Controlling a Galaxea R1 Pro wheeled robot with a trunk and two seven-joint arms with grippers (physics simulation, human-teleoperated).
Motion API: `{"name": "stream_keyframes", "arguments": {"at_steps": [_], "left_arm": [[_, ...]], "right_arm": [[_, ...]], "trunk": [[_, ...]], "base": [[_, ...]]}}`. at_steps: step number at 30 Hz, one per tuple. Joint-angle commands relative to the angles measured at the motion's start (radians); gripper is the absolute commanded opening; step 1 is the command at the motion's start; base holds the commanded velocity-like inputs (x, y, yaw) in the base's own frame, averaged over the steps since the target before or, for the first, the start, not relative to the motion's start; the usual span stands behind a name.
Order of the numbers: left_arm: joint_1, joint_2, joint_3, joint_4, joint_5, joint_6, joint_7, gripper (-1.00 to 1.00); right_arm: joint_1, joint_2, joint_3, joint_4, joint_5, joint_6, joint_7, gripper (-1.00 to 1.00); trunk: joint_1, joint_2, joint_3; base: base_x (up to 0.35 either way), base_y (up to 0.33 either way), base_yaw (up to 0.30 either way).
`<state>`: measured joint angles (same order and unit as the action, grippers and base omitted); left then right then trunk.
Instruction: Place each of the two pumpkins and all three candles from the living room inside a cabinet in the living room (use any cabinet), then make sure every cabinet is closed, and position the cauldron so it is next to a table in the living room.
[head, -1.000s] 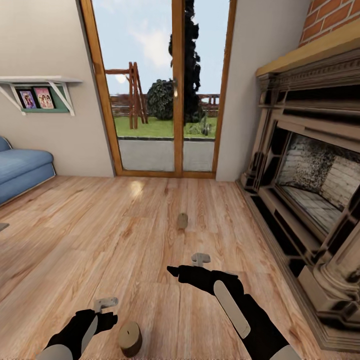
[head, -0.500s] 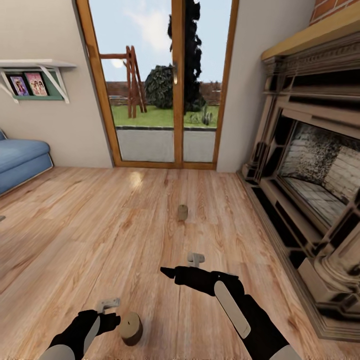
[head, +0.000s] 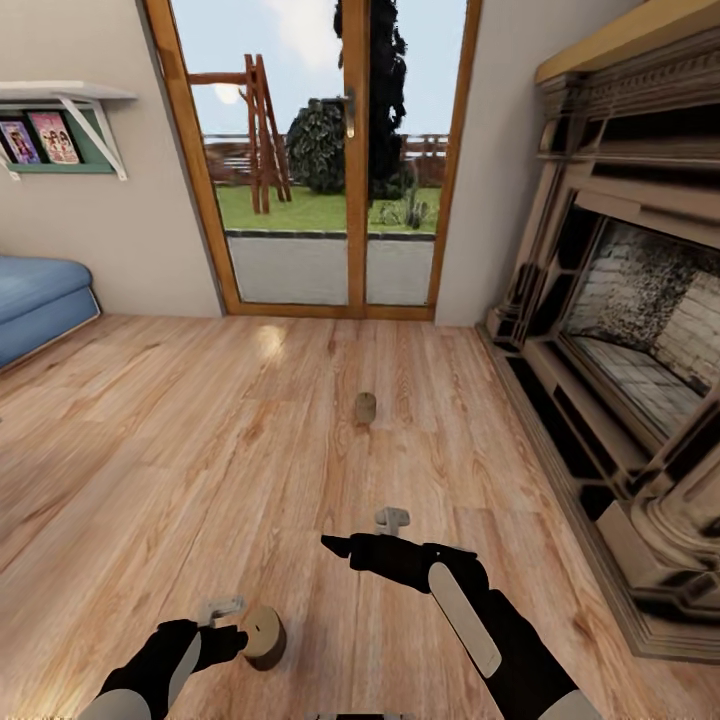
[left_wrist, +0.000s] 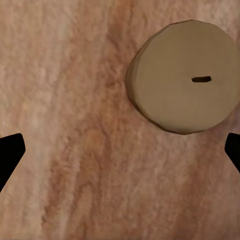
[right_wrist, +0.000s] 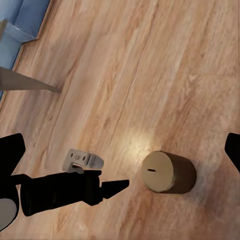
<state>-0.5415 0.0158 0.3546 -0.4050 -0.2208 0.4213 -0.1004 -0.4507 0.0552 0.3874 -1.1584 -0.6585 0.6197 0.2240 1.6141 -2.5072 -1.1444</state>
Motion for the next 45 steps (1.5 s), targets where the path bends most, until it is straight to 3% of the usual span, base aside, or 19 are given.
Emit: {"name": "stream_keyframes", "arguments": {"at_steps": [1, 10, 20, 27, 45], "left_arm": [[0.0, 0.0, 0.0, 0.0, 0.0, 0.0, 0.0, 1.0], [0.0, -0.023, -0.003, 0.0, -0.002, -0.002, -0.002, 1.0], [0.0, -0.048, -0.007, 0.055, -0.007, -0.008, -0.001, 1.0], [0.0, -0.055, -0.103, 0.059, -0.005, -0.013, 0.004, 1.0], [0.0, -0.054, -0.117, 0.06, 0.006, -0.013, 0.007, 1.0]], "right_arm": [[0.0, 0.0, 0.0, 0.0, 0.0, 0.0, -0.001, 1.0], [0.0, 0.001, -0.001, 0.012, 0.001, 0.0, -0.002, 1.0], [0.0, 0.002, -0.001, 0.014, 0.002, 0.0, -0.003, 1.0], [0.0, 0.002, -0.001, 0.014, 0.002, 0.0, -0.003, 1.0], [0.0, 0.002, 0.0, 0.014, 0.002, 0.0, -0.004, 1.0]], "trunk": [[0.0, 0.0, -0.004], [0.004, -0.002, -0.039], [0.004, -0.002, -0.039], [0.004, -0.002, -0.039], [0.004, -0.002, -0.039]], "base": [[0.0, 0.0, 0.0], [0.0, 0.0, 0.0], [0.008, 0.0, 0.0], [0.136, 0.0, 0.0], [0.132, 0.01, 0.0]]}}
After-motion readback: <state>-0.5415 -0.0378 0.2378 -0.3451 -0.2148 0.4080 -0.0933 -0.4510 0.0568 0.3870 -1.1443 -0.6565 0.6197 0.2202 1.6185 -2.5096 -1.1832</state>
